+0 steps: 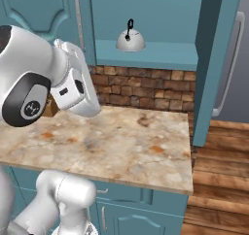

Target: Open the cabinet, pick the kettle from the cabinet, and place it in the sink.

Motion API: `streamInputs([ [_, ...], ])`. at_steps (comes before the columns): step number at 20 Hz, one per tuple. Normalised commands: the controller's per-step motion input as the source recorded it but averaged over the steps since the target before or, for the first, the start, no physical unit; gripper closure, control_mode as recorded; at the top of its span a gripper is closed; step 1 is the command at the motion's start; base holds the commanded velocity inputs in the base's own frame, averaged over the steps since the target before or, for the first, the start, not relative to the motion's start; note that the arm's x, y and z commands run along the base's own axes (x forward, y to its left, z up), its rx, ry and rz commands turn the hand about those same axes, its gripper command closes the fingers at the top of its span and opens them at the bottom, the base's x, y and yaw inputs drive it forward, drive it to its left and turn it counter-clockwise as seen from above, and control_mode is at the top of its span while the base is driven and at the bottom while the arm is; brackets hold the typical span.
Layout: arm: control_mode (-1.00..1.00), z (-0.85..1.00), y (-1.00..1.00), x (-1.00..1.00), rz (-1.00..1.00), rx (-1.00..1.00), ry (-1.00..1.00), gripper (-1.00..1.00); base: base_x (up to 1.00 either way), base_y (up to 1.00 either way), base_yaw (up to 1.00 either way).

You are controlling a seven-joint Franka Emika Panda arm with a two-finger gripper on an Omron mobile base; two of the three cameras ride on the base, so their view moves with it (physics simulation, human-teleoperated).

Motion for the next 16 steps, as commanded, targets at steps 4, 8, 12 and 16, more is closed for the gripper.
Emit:
streamInputs([
  [4, -1.00, 0.12, 0.45, 0.07, 0.31, -0.31, 0.06, -1.00, 0.00, 0.00, 0.00],
  [8, -1.00, 0.14, 0.40, 0.14, 0.34, -0.26, 0.00, -1.00, 0.00, 0.00, 0.00],
  [12, -1.00, 0.17, 0.40, 0.23, 0.28, -0.24, 0.00, -1.00, 0.00, 0.00, 0.00],
  [16, -1.00, 0.27, 0.36, 0.21, 0.29, -0.18, 0.07, -1.00, 0.00, 0.00, 0.00],
])
